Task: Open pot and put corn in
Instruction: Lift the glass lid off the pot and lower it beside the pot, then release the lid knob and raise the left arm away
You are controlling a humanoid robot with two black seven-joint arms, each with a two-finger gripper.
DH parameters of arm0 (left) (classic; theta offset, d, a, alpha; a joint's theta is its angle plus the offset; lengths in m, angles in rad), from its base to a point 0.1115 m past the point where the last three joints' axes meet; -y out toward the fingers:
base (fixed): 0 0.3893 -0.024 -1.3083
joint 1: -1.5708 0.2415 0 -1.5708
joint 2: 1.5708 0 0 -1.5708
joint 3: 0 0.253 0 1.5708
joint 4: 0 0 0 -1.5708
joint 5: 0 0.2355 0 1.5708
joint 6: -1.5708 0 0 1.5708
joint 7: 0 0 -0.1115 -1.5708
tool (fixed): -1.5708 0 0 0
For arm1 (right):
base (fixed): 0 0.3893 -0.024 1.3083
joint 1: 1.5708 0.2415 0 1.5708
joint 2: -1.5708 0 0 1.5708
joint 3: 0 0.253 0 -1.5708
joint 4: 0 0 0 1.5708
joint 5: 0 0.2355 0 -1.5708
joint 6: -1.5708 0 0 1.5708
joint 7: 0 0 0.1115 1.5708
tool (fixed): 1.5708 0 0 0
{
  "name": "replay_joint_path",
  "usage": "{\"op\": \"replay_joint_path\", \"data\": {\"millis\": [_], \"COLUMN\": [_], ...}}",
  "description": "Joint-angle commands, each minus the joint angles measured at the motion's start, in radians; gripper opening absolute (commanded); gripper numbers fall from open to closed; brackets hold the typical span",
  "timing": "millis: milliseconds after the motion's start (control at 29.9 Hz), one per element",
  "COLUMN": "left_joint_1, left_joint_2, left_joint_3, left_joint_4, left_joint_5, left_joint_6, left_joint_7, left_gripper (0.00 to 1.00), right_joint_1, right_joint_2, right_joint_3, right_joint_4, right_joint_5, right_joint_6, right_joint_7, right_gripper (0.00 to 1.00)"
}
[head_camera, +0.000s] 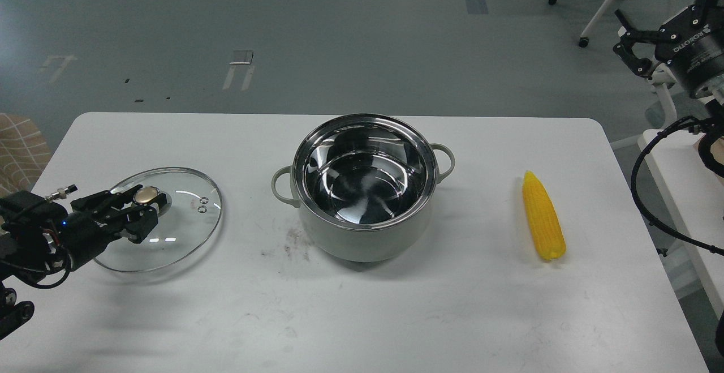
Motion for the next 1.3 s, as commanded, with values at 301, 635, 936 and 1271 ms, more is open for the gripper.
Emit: {"op": "replay_joint_path", "data": {"millis": [301, 635, 936, 1271], "left_joint_1": [-0.003, -0.291, -0.569, -0.686], "left_joint_2": [0.000, -0.003, -0.189, -0.250], "left_joint_3": [-0.017, -0.021, -0.026, -0.109], "left_joint_4": [0.000, 0.000, 0.052, 0.159], "left_joint_5": [-0.027, -0.469, -1.047, -1.561], "left_joint_6": [0.000, -0.077, -0.324, -0.732], "left_joint_7": [0.000, 0.000, 0.000, 0.000], "left_gripper": [0.83, 0.97, 0.97, 0.97], "right_joint_1": [-0.012, -0.023, -0.116, -0.228], "right_joint_2": [-0.004, -0.151, -0.223, -0.226], "right_joint_3": [-0.001, -0.130, -0.158, -0.227], "right_joint_4": [0.002, 0.132, 0.305, 0.490], "right_joint_5": [0.000, -0.247, -0.510, -1.043], "right_joint_6": [0.000, 0.000, 0.000, 0.000], "right_joint_7": [0.000, -0.002, -0.002, -0.002], "right_gripper": [1.00, 1.00, 1.00, 1.00]}}
